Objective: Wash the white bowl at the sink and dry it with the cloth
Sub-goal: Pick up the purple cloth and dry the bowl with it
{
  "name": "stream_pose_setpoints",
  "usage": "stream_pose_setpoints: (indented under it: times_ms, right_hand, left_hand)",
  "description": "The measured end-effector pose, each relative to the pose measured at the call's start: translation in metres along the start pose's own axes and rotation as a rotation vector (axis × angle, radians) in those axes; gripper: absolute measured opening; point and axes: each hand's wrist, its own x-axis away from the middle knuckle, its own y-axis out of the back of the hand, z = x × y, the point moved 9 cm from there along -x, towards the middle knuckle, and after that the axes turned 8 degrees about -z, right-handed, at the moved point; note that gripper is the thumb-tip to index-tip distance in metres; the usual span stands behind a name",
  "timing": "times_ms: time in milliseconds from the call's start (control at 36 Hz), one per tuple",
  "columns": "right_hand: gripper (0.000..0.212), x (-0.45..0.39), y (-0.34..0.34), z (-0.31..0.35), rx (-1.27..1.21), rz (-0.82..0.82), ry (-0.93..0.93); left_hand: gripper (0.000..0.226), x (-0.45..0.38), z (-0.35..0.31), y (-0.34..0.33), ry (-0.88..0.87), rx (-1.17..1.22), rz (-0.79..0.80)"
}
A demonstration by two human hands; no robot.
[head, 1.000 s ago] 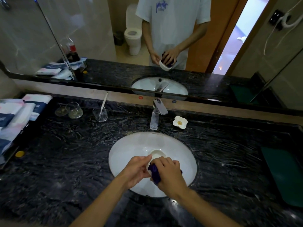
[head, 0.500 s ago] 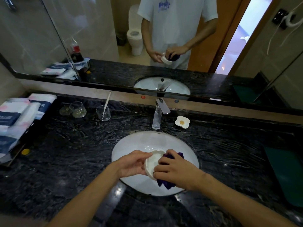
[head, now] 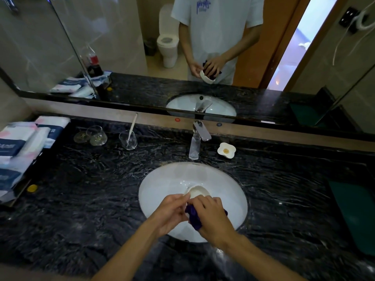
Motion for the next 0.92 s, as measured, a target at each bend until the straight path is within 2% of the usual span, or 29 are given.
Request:
stream_pose_setpoints:
  times_ms: [56, 111, 167, 222, 278, 361, 444, 528, 583, 694, 833, 917]
  right_hand:
    - [0.052, 0.002, 0.0, 0.006, 0.041, 0.112, 0.178]
    - [0.058, 0.006, 0.004, 0.012, 0.112, 0.189, 0.359]
    - [0.06, 0.009, 0.012, 0.019, 0.182, 0.193, 0.505]
    - [0.052, 0.012, 0.019, 0.027, 0.237, 0.182, 0.621]
    - [0.047, 0.01, 0.024, 0.031, 0.276, 0.179, 0.681]
    - [0.051, 0.002, 0.026, 0.029, 0.265, 0.167, 0.658]
    - [0.055, -0.004, 0.016, 0.021, 0.204, 0.179, 0.54]
    - [0.05, -0.007, 0.008, 0.02, 0.156, 0.164, 0.401]
    - [0.051, -0.009, 0.005, 0.02, 0.033, 0.177, 0.224]
    - [0.046, -0.009, 0.002, 0.01, -0.381, 0.076, -0.18]
    - [0.032, -0.002, 0.004, -0.022, -0.96, 0.154, -0.525]
    - [0.033, 0.004, 0.01, -0.049, -1.243, 0.104, -0.743]
  left_hand:
    - [0.024, 0.004, 0.001, 0.0, 0.063, 0.013, 0.06]
    - [0.033, 0.005, 0.003, 0.001, 0.139, -0.028, 0.116]
    - [0.039, 0.004, 0.002, 0.002, 0.206, -0.081, 0.176]
    - [0.039, 0.006, -0.003, -0.001, 0.249, -0.137, 0.234]
    - [0.037, 0.006, -0.008, -0.003, 0.266, -0.168, 0.265]
    - [0.041, 0.005, -0.015, -0.004, 0.258, -0.12, 0.282]
    - [0.042, 0.003, -0.013, -0.001, 0.226, -0.053, 0.245]
    - [0.044, -0.002, -0.003, 0.005, 0.184, 0.001, 0.16]
    - [0.042, -0.004, 0.004, 0.008, 0.157, 0.039, 0.109]
    - [0.042, -0.005, 0.013, 0.012, 0.095, 0.05, 0.042]
    - [0.042, 0.0, 0.018, 0.014, 0.129, 0.018, 0.065]
    - [0.041, -0.002, 0.02, 0.021, 0.137, 0.032, 0.078]
